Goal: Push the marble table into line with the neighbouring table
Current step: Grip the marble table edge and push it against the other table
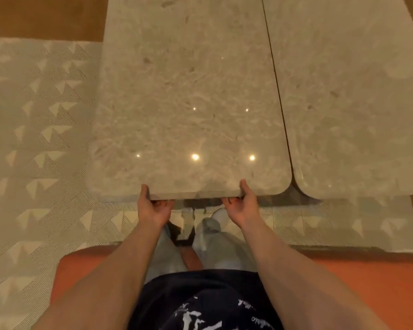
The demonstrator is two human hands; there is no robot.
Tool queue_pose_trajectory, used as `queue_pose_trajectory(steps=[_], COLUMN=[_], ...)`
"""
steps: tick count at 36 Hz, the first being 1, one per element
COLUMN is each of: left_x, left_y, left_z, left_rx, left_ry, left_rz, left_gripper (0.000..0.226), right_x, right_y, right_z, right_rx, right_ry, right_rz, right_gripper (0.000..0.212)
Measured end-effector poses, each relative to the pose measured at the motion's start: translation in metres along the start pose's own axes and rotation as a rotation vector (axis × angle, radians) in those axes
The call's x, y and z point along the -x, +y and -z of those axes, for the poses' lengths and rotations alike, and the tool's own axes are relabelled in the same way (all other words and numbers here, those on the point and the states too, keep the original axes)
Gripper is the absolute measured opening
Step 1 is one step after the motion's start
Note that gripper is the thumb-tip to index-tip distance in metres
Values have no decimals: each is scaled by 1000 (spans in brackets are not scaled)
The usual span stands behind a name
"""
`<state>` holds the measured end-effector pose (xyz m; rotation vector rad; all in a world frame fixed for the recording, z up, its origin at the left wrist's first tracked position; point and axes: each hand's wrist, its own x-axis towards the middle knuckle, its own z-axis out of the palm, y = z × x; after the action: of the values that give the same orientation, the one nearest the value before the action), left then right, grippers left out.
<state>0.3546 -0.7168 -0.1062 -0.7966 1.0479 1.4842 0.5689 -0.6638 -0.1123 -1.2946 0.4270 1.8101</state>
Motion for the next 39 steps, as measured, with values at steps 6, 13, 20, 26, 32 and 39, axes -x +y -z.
queue_pose_trajectory(steps=[6,13,20,26,32,39], left_x=[-1,-8,-1,6,13,20], left_y=[-5,-5,-10,-10,-12,-7], left_z=[0,5,9,13,17,15], left_rx=[-22,-103,-120,-141,-139,-110], left_ry=[-80,-77,-93,-93,-90,-52], left_rz=[-39,-46,-50,-39,-23,0], left_gripper=[42,34,41,43,44,42], right_x=[3,7,9,14,22,22], right_y=[-4,-5,-4,-1,0,0], right_z=[-2,1,5,9,14,8], right_rx=[37,35,25,21,0,59], right_ry=[-28,-56,-38,-44,-59,-37], right_rz=[-13,4,14,-1,-20,-8], right_gripper=[28,51,56,53,48,46])
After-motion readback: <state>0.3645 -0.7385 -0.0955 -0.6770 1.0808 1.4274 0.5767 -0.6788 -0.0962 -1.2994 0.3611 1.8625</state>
